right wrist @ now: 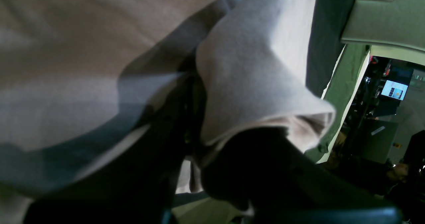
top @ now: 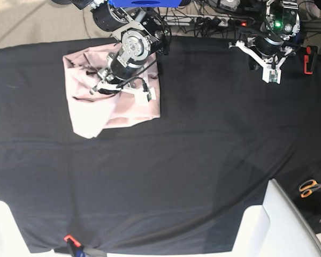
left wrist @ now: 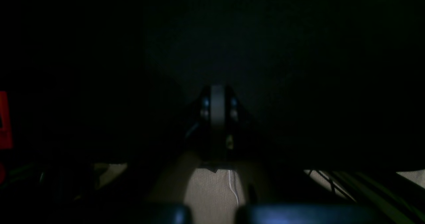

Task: Fold the T-shirt properly
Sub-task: 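Lift the strip end with the right gripper and fold it over the folded half, then press the folded end flat with the right gripper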

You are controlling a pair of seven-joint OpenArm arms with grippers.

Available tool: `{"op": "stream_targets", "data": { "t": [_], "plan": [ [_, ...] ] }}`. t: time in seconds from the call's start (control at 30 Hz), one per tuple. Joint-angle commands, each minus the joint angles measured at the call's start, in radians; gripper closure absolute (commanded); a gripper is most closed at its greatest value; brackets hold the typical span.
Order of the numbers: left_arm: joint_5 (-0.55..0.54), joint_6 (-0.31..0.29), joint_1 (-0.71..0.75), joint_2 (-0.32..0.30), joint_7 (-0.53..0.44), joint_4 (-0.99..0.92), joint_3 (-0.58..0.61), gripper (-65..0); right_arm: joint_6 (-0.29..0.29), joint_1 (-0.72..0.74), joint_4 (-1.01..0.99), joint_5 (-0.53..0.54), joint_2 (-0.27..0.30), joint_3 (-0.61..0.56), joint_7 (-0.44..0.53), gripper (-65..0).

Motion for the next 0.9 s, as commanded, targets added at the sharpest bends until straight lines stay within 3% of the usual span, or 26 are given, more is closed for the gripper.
{"op": "stream_targets", "data": {
  "t": [0.0, 0.1, 0.4, 0.5, 0.6, 0.7, 0.8, 0.87],
  "plan": [
    [0.000, 0.006, 0.003, -0.012, -0.017, 0.013, -0.004, 0.0, 0.026, -0.001, 0.017, -0.008, -0.018, -0.014, 0.015, -6.0],
    [0.000, 0.006, -0.009, -0.012, -0.017, 0.013, -0.004, 0.0, 0.134, 0.000, 0.032, 0.026, -0.018, -0.014, 0.018, -11.0],
    [0.000, 0.006, -0.047, -0.016, -0.015, -0.055, -0.004, 0.0, 0.435, -0.003, 0.213, 0.201, -0.019, -0.009, 0.012, -13.8],
    [0.000, 0.006, -0.061, -0.018, -0.012, -0.061, -0.010, 0.0, 0.490, 0.000, 0.238, 0.260, -0.019, -0.009, -0.008, -24.3],
    [0.000, 0.006, -0.066, -0.038, -0.011, -0.061, -0.006, 0.0, 0.508, 0.000, 0.253, 0.294, -0.018, -0.009, -0.007, -33.0],
    [0.000, 0.006, -0.067, -0.045, -0.011, -0.061, -0.013, 0.0, 0.536, 0.002, 0.272, 0.340, -0.018, -0.011, -0.005, -34.4],
    [0.000, 0.006, -0.067, -0.050, -0.011, -0.061, -0.016, 0.0, 0.651, 0.020, 0.296, 0.392, -0.016, -0.008, -0.005, -34.5],
    [0.000, 0.006, -0.067, -0.070, -0.011, -0.061, -0.016, 0.0, 0.686, 0.028, 0.339, 0.389, -0.016, -0.008, -0.007, -34.4]
  ]
}}
